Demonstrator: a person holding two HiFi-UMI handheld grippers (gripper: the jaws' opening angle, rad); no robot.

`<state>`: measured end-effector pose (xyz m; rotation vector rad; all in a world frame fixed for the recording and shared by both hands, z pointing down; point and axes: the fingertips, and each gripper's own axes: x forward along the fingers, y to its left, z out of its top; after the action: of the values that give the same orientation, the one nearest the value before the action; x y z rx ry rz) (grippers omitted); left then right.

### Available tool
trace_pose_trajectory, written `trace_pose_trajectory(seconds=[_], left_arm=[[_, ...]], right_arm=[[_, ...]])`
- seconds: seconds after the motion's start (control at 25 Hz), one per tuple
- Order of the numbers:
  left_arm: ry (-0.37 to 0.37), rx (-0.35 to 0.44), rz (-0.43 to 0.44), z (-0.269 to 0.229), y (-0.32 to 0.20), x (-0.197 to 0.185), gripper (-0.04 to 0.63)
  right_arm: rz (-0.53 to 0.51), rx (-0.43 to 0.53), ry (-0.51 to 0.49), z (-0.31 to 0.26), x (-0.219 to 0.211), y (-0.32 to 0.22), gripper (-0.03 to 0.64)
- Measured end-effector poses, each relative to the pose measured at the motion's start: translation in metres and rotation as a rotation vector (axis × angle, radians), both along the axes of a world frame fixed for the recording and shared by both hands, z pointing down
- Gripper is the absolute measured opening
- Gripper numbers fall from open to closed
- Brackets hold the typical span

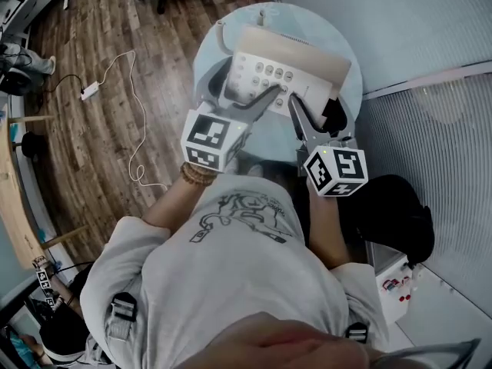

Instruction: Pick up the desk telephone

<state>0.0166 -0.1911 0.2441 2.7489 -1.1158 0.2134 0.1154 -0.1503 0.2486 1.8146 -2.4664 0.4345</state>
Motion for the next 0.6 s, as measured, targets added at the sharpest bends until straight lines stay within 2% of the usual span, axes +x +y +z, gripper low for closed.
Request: trace_pose_trajectory(seconds=[0.6], left_arm=[[0.006, 0.008, -0.008, 0.0010, 0.0014, 0.0044, 0.428]], right_arm=[[-0.004, 0.000, -0.010, 0.0035, 0.0044, 0.0015, 0.361]])
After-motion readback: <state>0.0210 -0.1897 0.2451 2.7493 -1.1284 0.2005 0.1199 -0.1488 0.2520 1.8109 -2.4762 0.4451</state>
